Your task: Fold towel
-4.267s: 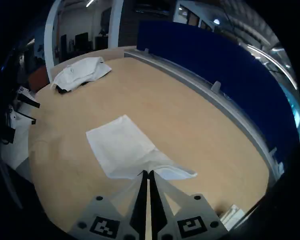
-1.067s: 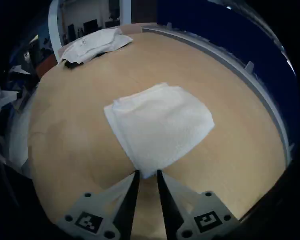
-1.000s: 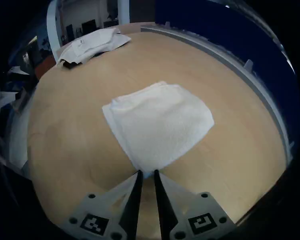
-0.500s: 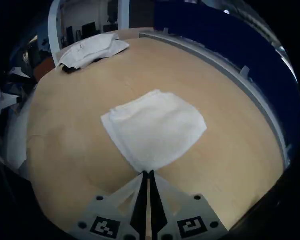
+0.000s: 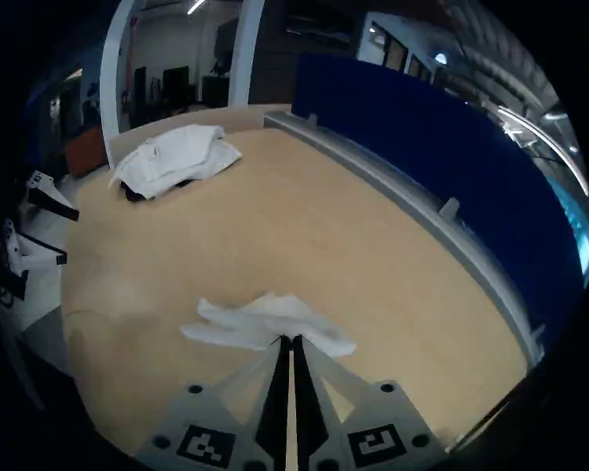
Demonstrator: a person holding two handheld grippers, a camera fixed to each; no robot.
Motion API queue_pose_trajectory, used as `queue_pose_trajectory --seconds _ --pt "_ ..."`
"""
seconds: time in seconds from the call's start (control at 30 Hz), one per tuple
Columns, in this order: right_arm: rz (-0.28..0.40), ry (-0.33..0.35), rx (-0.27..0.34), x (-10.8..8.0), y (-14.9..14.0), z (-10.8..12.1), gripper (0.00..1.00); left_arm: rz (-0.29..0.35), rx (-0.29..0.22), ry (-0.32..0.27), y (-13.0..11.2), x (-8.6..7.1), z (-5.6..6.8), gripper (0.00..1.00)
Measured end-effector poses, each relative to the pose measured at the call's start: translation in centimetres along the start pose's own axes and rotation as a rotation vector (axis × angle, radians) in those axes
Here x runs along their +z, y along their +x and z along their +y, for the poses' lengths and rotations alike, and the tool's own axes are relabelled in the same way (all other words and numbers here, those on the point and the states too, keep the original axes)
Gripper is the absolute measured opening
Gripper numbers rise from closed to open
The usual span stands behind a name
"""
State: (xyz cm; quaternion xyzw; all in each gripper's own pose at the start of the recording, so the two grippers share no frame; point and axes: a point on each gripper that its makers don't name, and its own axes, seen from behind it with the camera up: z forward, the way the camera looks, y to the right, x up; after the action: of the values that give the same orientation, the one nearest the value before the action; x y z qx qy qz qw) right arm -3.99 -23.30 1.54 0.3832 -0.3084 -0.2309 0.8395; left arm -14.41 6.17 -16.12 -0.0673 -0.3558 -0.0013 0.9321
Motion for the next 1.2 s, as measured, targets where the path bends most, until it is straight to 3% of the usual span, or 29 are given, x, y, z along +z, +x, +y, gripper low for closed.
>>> queue_pose_trajectory --seconds 0.17,0.37,1.2 --pt "0.042 -0.031 -0.005 -2.1 2.9 1.5 0.03 0.016 0.001 -0.013 0.9 0.0 0.3 0.95" --pt "0.068 -0.052 -0.006 -4.2 4.5 2.7 0.03 0.03 0.005 -0.032 1.6 0.2 0.7 0.95" --pt "0.078 -0.112 0.032 -9.0 3.1 7.8 0.03 0.036 0.042 -0.072 3.0 1.3 1.9 0.95"
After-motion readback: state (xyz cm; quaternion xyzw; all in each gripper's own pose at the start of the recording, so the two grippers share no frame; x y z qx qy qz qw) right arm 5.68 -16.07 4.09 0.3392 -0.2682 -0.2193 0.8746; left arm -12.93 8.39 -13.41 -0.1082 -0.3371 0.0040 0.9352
